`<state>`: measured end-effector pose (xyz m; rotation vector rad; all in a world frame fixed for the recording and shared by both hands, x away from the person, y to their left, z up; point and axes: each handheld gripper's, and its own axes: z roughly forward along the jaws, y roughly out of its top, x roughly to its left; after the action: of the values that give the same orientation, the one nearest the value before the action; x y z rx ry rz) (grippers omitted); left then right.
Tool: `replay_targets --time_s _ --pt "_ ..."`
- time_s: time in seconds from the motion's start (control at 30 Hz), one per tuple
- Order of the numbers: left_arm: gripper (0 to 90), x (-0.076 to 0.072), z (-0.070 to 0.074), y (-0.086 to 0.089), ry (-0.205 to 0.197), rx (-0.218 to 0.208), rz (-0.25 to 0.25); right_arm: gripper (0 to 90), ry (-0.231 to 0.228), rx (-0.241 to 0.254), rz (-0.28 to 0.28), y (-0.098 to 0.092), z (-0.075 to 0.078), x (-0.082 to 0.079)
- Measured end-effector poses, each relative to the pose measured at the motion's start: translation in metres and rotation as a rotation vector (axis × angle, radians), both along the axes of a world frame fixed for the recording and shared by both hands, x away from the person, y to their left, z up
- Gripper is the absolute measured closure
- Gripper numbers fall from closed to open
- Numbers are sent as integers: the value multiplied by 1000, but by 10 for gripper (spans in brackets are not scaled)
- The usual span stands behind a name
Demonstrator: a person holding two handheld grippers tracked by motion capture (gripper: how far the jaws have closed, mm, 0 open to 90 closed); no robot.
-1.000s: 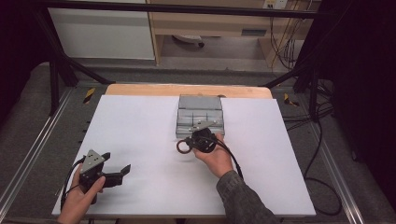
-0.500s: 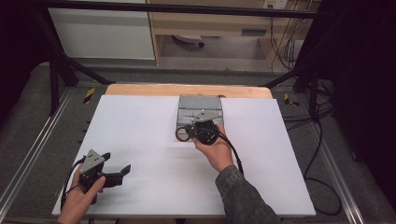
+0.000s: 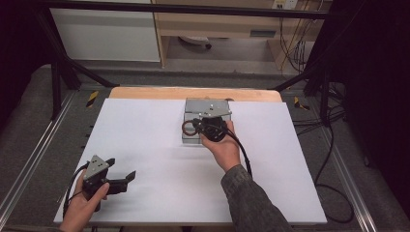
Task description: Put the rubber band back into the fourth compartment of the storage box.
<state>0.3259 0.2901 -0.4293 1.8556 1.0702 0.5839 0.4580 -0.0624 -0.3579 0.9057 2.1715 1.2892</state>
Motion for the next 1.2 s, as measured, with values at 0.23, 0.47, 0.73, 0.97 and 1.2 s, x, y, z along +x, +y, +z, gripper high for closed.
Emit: replay_targets --time_s 0.23,0.47,0.73,0.97,1.2 --pt "67 0 0 0 -1 0 1 859 -16 -9 -50 -2 2 10" --pt "67 0 0 0 3 -1 -2 859 -35 -20 -85 -4 4 20" --pt "67 0 0 0 4 -1 -4 859 -36 -40 -80 -1 6 30" --pt "67 0 1 0 2 -5 -2 859 -35 -88 -78 4 4 39" --pt "67 0 1 0 -1 -5 -1 859 -27 -121 -71 8 1 45"
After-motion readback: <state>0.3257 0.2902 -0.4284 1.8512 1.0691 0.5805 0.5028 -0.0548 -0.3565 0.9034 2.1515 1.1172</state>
